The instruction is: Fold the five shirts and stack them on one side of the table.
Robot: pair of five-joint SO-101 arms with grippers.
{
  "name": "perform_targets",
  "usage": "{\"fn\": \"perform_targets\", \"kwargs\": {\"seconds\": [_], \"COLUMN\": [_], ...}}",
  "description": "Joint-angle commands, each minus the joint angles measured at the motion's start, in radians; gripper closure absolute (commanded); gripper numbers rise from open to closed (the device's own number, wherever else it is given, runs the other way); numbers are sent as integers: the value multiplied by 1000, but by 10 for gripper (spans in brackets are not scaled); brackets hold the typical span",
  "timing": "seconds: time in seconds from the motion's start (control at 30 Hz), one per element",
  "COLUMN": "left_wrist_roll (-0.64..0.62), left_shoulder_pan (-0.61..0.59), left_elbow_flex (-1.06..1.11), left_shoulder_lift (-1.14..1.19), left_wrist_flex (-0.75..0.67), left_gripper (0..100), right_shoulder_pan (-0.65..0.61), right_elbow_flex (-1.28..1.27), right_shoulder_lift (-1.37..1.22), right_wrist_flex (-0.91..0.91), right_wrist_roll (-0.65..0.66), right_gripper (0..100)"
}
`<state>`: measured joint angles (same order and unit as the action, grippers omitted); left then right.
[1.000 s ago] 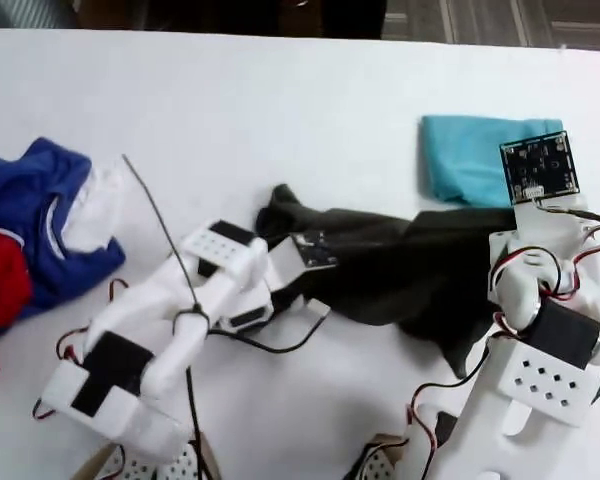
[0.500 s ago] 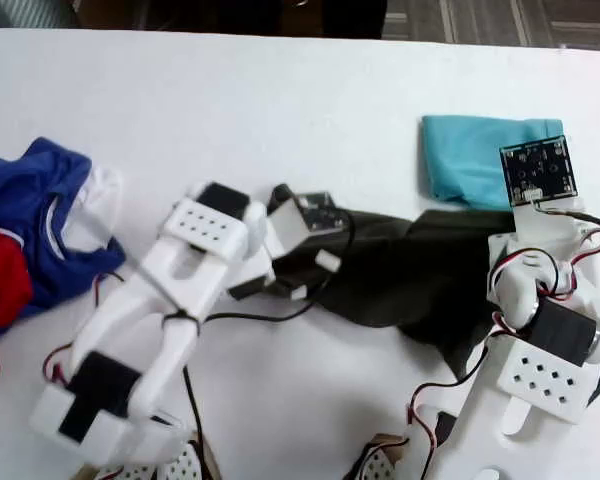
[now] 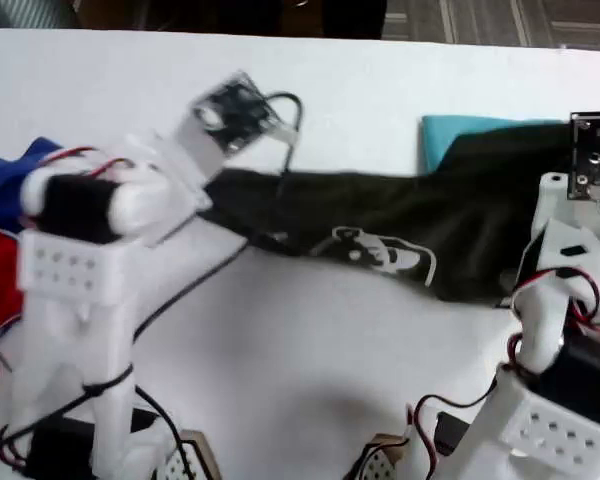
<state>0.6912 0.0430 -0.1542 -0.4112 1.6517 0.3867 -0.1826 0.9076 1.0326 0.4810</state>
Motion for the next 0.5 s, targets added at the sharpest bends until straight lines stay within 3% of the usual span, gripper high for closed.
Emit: {"fn": "perform_targets", "kwargs": {"seconds": [0.0, 0.27, 0.47], "left_wrist_roll": [-6, -52, -75], "left_shoulder_pan": [-55, -55, -58], "left_elbow_flex": [-77, -99, -165], "left_shoulder_lift": [-60, -161, -241], "left_wrist_flex": [8, 3, 8], "left_gripper": [974, 974, 975], "right_shoulder_pan": [-1, -1, -1], "right_elbow_flex": [137, 250, 318], "right_shoulder_lift": [15, 19, 25], "right_wrist_flex": [-13, -82, 31], "right_wrist_roll": [-32, -120, -184], "right_gripper": [979, 979, 979]}}
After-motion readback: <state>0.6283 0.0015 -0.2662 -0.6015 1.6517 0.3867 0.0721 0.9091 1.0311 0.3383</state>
